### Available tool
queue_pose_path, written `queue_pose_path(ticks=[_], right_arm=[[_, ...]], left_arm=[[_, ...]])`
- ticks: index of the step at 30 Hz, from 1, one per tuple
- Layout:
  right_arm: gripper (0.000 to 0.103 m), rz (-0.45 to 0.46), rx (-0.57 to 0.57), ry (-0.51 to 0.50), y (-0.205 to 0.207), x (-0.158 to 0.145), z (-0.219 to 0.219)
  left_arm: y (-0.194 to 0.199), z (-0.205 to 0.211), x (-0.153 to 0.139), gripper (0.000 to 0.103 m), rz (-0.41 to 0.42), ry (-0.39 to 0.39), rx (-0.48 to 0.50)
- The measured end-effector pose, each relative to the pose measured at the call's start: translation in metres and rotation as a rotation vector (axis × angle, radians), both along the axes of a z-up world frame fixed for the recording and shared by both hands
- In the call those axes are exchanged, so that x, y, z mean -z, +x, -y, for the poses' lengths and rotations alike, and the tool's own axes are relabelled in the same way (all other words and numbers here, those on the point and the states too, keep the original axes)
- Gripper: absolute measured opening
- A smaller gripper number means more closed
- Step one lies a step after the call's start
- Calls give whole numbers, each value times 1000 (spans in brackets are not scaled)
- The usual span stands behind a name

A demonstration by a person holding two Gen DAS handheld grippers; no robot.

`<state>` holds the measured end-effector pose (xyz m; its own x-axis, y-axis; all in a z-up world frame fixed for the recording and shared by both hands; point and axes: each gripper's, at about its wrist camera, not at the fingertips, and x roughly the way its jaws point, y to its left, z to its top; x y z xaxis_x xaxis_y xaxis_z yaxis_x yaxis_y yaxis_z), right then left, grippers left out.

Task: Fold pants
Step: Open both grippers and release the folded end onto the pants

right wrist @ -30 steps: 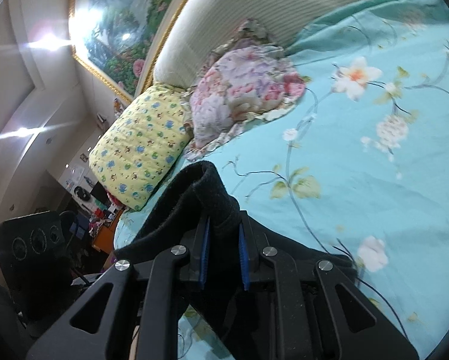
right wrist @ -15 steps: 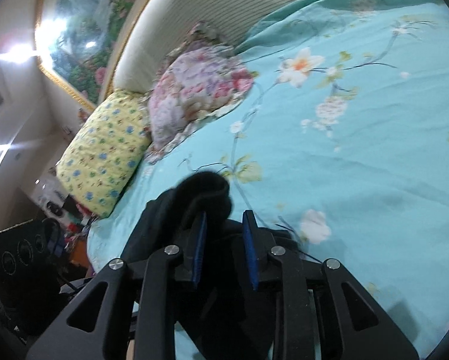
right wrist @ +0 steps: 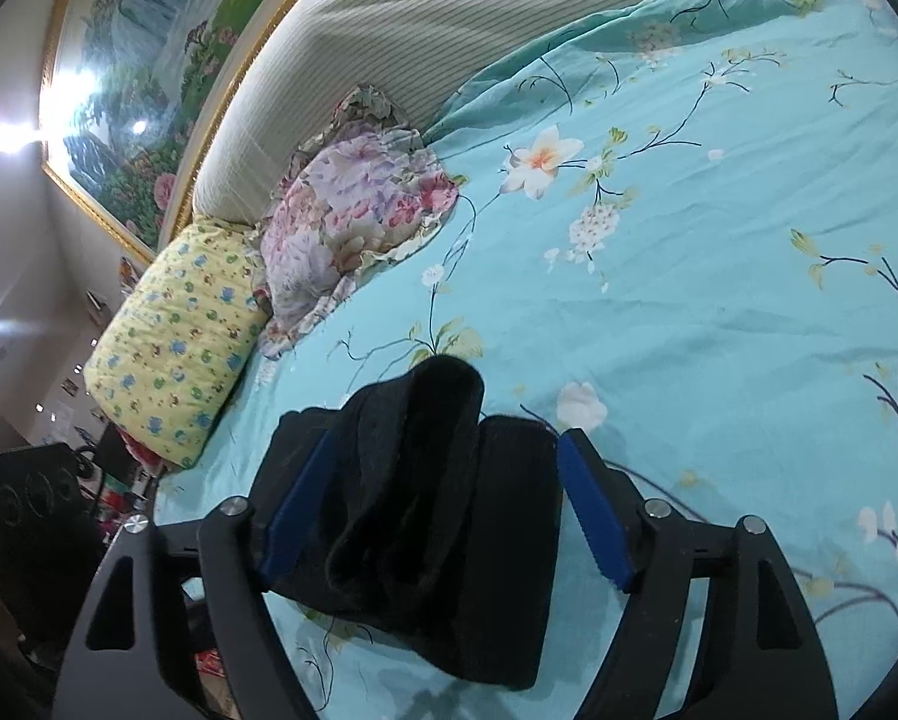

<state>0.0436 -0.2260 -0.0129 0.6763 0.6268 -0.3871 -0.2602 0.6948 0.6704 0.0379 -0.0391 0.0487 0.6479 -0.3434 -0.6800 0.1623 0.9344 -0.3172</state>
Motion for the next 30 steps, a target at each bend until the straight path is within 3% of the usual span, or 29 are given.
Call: queue_pose_path(ticks=[6,30], right_arm=[[85,4,63,-75,-8,-7,-11],[96,-98,121,-132,-9,-12,-39]], left_arm=[[-1,-25,5,76,-25,-23,-64],[-10,-126,19,79,-75,-169,-274]])
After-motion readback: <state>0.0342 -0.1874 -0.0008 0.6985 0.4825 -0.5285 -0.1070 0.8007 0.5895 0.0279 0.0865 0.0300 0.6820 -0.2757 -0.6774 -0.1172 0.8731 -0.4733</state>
